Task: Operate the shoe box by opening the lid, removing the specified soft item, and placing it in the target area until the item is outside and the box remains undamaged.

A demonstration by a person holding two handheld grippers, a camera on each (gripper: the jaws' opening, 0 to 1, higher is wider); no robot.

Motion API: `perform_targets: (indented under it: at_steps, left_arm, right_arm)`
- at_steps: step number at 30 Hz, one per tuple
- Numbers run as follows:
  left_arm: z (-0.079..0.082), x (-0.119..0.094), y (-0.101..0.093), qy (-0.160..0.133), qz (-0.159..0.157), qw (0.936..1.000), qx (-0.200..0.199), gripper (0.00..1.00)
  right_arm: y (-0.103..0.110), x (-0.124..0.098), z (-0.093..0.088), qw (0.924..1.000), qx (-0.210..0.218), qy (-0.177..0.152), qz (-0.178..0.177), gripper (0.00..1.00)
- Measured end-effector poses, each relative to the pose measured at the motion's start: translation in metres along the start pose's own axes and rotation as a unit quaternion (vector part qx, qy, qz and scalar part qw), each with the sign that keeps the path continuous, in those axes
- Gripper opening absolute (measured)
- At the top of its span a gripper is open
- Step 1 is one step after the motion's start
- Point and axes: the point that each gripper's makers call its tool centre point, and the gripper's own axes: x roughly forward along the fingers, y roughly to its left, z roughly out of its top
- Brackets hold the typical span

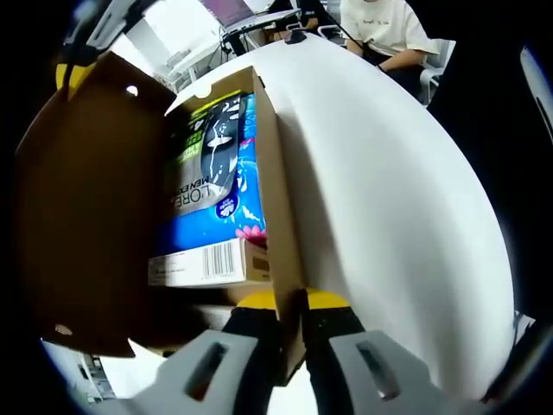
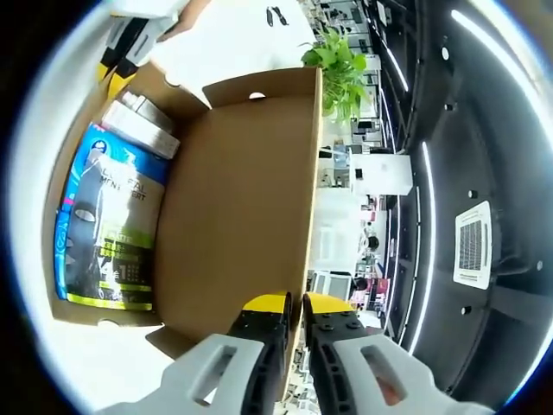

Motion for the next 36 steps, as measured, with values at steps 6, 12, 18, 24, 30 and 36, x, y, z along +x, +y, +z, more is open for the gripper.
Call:
perform_targets:
  at_steps: [6, 12, 18, 24, 30, 36]
  left_arm:
    - [0.0, 0.0, 0.002, 0.001, 0.001, 1.0, 0.001, 0.07]
    - [0.0, 0.0, 0.003, 0.001, 0.001, 1.0, 0.001, 0.07]
    - [0.0, 0.0, 0.003, 0.0, 0.0, 1.0, 0.001, 0.07]
    - [0.0, 0.0, 0.003, 0.0, 0.0, 1.0, 0.001, 0.07]
    - [0.0, 0.0, 0.002, 0.001, 0.0, 1.0, -0.001, 0.07]
    - [0.0, 0.0, 0.001, 0.001, 0.001, 1.0, 0.001, 0.07]
  right_arm:
    - [0.0, 0.002, 0.0, 1.0, 0.003, -0.001, 0.004, 0.04]
    - [-0.002, 0.007, -0.001, 0.9999, 0.002, -0.001, 0.013, 0.04]
    - [-0.003, 0.012, -0.003, 0.9997, 0.004, -0.003, 0.025, 0.04]
    - [-0.004, 0.016, -0.004, 0.9994, 0.002, -0.002, 0.035, 0.04]
    - [-0.004, 0.018, -0.004, 0.9991, 0.008, -0.007, 0.04, 0.04]
    - [-0.004, 0.021, -0.005, 0.9988, 0.011, -0.008, 0.048, 0.04]
